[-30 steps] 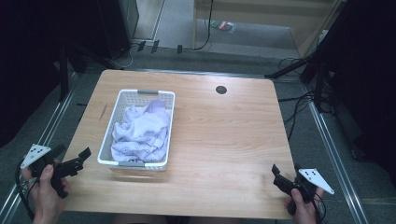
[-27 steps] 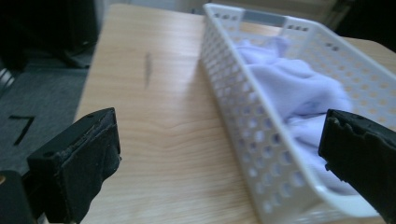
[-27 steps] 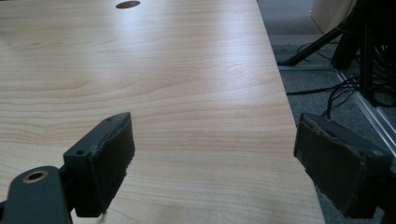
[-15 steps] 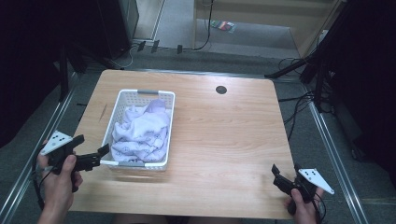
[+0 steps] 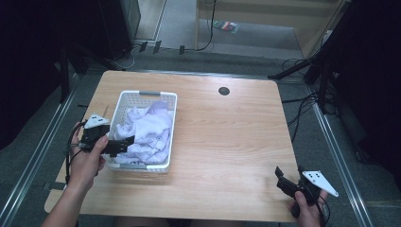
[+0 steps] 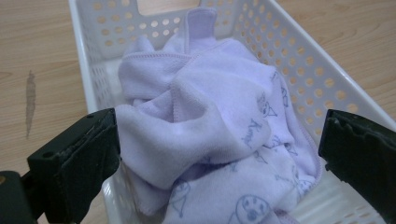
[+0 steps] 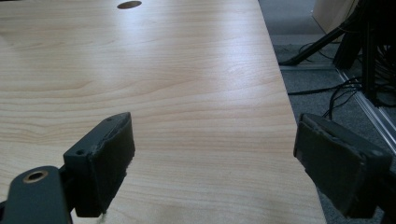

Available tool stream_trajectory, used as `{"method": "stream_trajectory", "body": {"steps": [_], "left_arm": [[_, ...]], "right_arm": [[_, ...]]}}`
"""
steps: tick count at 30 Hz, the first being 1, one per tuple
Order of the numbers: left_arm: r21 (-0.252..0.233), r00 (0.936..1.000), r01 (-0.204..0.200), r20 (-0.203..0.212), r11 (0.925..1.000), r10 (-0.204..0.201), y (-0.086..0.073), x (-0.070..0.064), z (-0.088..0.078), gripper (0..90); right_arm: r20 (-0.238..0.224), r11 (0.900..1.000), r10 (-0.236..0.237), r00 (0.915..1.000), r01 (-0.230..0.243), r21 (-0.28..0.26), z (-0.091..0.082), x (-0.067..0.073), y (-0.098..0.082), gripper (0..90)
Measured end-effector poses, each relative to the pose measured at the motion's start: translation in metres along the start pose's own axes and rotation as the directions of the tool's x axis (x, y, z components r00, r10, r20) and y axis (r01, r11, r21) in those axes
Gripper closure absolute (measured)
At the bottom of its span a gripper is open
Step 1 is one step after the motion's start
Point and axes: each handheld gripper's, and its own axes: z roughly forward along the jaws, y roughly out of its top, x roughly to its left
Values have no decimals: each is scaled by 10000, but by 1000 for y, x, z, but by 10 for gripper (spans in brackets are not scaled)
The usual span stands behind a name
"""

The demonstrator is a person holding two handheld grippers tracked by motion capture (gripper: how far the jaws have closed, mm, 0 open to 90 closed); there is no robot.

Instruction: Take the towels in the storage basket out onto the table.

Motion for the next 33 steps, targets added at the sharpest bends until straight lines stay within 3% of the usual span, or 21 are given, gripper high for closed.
{"method": "stream_trajectory", "body": {"steps": [6, 14, 15, 18, 19, 20, 21, 24, 25, 28, 30, 32, 33], "left_arm": [[610, 9998, -188, -98, 9980, 195, 5, -3, 19, 0], [1428, 9970, -507, -515, 9884, 586, 15, -7, 44, 0], [1681, 9951, -625, -648, 9838, 743, 17, -7, 50, 0], [1904, 9940, -668, -730, 9794, 820, 19, -8, 58, 0], [2197, 9932, -744, -717, 9727, 921, 19, -8, 65, 0], [2197, 9932, -744, -717, 9727, 921, 19, -8, 65, 0], [2460, 9927, -730, -751, 9665, 941, 20, -7, 71, 0], [2536, 9956, -561, -585, 9657, 732, 21, -4, 76, 0], [2750, 9945, -636, -628, 9593, 840, 21, -3, 80, 0], [2866, 9947, -633, -592, 9560, 836, 22, -3, 84, 0], [3158, 9955, -602, -505, 9469, 801, 23, -2, 87, 0], [3240, 9948, -534, -651, 9446, 786, 24, -2, 90, 0], [3424, 9931, -501, -825, 9382, 832, 24, -2, 95, 0]], "right_arm": [[-30, 10000, -7, 10000, 7, -1, 0, 0, 0, 125], [-22, 10000, -5, 10000, 5, 4, 0, 0, 0, 125], [-18, 10000, -8, 10000, 8, 2, 0, 0, 0, 125], [-26, 10000, 1, 10000, -1, 10, 0, 0, 0, 125], [-32, 10000, 8, 10000, -8, 8, 0, 0, 0, 125], [-36, 10000, 2, 10000, -2, 6, 0, 0, 0, 125], [-32, 10000, -3, 10000, 3, -1, 0, 0, 0, 125], [-44, 10000, 5, 10000, -5, -13, 0, 0, 0, 125], [-57, 10000, 5, 10000, -5, -16, 0, 0, 0, 125], [-62, 10000, -7, 10000, 7, -6, 0, 0, 0, 125], [-66, 10000, -10, 10000, 10, -8, 0, 0, 0, 125], [-92, 10000, -46, 9999, 46, -37, 0, 0, 0, 125], [-89, 10000, -44, 10000, 44, -33, 0, 0, 0, 125]]}}
